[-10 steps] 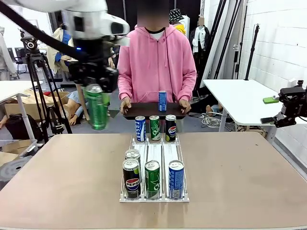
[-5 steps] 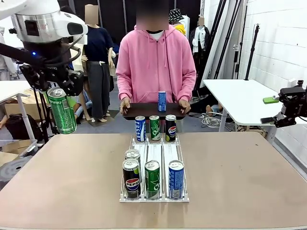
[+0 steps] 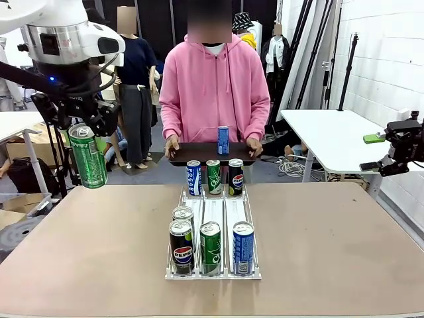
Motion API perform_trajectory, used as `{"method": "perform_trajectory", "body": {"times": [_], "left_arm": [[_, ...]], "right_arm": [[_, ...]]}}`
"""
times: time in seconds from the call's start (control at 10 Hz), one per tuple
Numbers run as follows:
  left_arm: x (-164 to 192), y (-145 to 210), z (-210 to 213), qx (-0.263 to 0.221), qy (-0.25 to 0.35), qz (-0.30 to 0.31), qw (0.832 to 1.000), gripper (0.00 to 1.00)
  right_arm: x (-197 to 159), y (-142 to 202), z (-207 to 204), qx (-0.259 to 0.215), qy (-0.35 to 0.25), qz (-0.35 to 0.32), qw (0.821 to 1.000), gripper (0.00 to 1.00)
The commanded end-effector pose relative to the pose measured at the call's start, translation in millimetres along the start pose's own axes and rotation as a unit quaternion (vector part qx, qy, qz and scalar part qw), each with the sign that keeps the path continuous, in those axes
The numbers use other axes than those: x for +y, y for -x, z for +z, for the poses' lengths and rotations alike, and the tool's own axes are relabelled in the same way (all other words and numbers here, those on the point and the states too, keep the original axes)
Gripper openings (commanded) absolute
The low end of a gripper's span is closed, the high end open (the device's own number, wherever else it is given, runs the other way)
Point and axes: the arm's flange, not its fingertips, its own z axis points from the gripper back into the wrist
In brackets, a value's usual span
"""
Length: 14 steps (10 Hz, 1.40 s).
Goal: Retrieve and hand over the desired beverage to the person.
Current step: Pick up another can of the same type that the person held from the Automatic Can Dispenser, then place the picked can on the Handle tray extended by the person.
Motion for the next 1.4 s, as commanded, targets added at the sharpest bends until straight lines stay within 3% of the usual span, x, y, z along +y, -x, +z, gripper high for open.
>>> {"method": "perform_trajectory", "body": {"times": [0.0,1.3], "left_arm": [[2.7,-1.0,6.7,-0.002,0.004,-0.005,1.000,0.00],[2.7,-1.0,6.7,-0.002,0.004,-0.005,1.000,0.00]], "right_arm": [[-0.9,-0.2,-1.2,-0.005,0.001,0.001,1.000,1.00],[-0.9,-0.2,-1.2,-0.005,0.001,0.001,1.000,1.00]]}}
